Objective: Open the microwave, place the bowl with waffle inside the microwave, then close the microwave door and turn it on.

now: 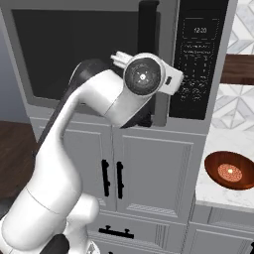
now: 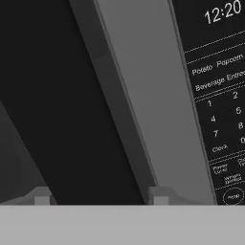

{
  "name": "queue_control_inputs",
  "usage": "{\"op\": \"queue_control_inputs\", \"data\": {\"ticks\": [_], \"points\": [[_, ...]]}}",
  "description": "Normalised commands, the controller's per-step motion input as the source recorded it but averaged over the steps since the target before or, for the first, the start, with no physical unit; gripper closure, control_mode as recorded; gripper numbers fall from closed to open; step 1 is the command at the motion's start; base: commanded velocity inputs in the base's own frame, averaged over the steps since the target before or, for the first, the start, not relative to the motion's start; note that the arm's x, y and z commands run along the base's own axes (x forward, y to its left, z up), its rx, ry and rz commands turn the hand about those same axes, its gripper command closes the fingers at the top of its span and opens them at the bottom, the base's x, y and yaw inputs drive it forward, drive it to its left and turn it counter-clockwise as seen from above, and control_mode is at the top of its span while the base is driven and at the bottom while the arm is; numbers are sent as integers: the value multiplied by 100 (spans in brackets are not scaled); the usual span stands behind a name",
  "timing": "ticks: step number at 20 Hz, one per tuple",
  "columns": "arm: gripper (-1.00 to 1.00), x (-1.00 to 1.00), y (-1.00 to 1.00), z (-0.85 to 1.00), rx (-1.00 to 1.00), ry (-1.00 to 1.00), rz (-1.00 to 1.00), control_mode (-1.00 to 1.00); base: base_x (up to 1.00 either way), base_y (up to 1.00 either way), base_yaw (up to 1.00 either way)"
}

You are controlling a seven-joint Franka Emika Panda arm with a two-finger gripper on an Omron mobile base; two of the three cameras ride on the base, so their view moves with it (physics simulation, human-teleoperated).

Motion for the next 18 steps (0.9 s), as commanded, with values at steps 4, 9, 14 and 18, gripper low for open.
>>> {"op": "queue_control_inputs", "data": {"ticks": [4,9,14,18], "points": [[100,-100,0,0,-1,6,-46,-100,0,0,0],[100,-100,1,0,-8,8,-42,-100,0,0,0],[100,-100,15,0,-15,1,-37,-100,0,0,0],[100,-100,22,0,-15,-8,-34,-100,0,0,0]]}}
